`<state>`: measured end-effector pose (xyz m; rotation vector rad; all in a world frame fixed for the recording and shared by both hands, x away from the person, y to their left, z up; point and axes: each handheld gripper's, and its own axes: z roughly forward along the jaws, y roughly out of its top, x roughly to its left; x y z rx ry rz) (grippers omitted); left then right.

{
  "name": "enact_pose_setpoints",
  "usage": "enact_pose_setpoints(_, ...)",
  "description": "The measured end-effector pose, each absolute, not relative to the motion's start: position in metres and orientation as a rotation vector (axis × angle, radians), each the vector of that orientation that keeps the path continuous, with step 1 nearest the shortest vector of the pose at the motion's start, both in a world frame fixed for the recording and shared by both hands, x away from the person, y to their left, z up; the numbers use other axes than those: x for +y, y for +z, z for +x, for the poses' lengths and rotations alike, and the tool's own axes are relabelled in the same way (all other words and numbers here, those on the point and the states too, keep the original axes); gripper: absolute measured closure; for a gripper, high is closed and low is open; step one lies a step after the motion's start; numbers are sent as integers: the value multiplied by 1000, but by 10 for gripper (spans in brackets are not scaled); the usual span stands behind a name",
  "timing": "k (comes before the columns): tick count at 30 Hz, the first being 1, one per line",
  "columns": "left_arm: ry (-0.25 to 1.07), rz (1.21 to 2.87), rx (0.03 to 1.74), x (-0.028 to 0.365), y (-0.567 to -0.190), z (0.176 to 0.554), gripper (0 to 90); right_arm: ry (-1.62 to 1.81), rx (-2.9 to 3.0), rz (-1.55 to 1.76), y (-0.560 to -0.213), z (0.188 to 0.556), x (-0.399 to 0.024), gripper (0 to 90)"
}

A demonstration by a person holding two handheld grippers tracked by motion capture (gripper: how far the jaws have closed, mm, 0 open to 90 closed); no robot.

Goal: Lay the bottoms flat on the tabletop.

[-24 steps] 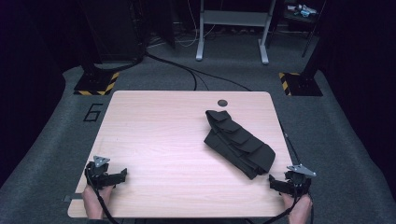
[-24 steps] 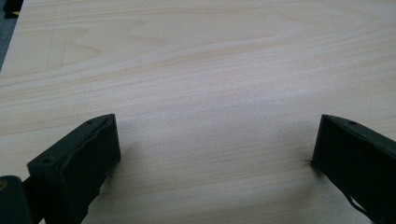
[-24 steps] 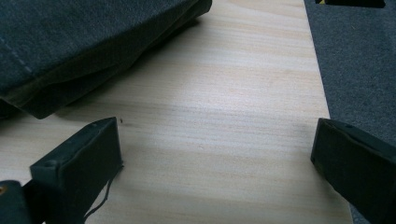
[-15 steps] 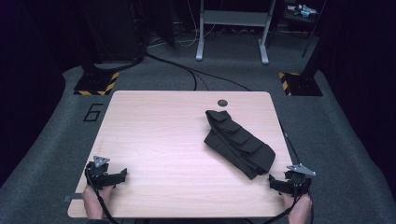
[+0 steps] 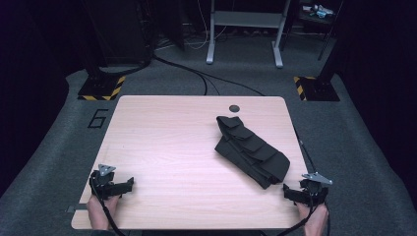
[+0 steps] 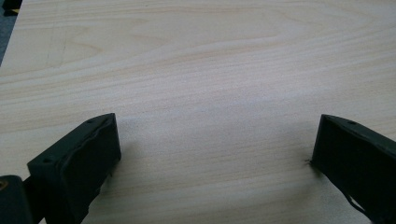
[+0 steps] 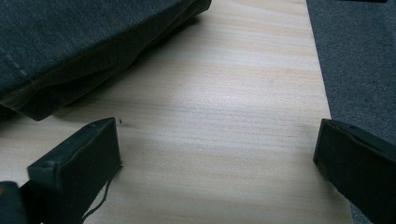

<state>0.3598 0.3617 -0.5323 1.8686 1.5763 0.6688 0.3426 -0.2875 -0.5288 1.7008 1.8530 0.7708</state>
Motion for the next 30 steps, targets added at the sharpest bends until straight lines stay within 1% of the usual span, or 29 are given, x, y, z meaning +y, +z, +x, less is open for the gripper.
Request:
enact_pose_setpoints(7, 667, 1869, 1573, 362, -532, 360, 11, 782, 1904, 1695, -523, 342, -287, 0)
enact_pose_setpoints(10, 680, 1864, 1575, 361, -533, 360, 12, 798, 1898, 1657, -507, 335, -284, 0)
enact_pose_setpoints(12, 671, 1870, 1574, 362, -532, 360, 12, 800, 1901, 1649, -503, 334, -283, 0)
enact_pose_setpoints(18, 670, 1869, 1575, 361, -532, 360, 11, 872, 1926, 1550, -469, 327, -272, 0)
enact_pose_setpoints(20, 671, 1869, 1574, 361, -532, 360, 12, 879, 1928, 1537, -466, 327, -270, 0)
enact_pose_setpoints(23, 671, 1868, 1573, 361, -532, 360, 14, 915, 1951, 1486, -452, 332, -262, 0)
enact_pose_setpoints(30, 672, 1868, 1573, 361, -532, 360, 15, 927, 1978, 1440, -442, 344, -249, 0)
